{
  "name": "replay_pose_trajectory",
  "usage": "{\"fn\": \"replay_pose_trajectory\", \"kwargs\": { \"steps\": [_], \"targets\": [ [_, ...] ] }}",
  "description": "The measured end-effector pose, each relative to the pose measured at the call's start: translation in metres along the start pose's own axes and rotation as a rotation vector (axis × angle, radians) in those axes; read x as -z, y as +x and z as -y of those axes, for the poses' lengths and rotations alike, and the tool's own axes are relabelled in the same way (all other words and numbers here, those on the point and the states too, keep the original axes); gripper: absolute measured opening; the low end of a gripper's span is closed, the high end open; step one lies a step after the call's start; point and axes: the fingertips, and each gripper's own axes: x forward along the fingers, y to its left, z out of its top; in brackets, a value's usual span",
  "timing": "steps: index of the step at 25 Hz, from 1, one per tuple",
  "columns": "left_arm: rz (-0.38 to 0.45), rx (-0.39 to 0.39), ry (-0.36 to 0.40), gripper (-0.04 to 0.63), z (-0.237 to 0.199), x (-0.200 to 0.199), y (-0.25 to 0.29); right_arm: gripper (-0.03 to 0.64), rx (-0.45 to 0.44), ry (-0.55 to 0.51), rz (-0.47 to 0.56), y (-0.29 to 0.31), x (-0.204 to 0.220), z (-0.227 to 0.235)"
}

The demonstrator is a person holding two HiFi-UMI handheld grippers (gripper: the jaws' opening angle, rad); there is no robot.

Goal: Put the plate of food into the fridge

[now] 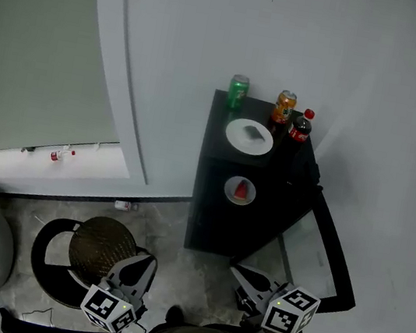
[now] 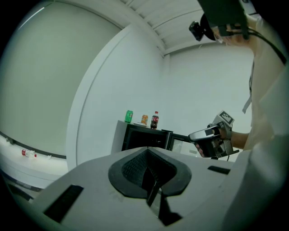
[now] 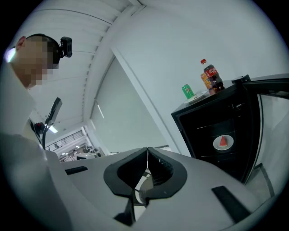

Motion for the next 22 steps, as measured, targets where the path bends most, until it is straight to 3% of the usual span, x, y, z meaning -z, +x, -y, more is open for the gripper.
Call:
{"fn": "replay_pose_trajectory", "kwargs": {
  "steps": [7,11,15,22],
  "targets": [
    [0.001,0.047,0.029,0.011,-0.047,-0.019,0.029,0.02,0.079,0.0,0.031,0.038,-0.042,0.027],
    [0.026,0.091,0.091,0.009,-0.053,-0.045,0.071,0.02,0.107,-0.022,0.05,0.051,-0.07,0.053],
    [0.03,0.118,0.144,0.011,-0.053,-0.074,0.111,0.02,0.097,0.008,0.104,0.061,-0.098,0.076],
    [-0.009,0.116,0.183,0.011,-0.051,-0.091,0.177,0.02,0.037,0.067,0.143,0.066,-0.131,0.114]
  ]
}}
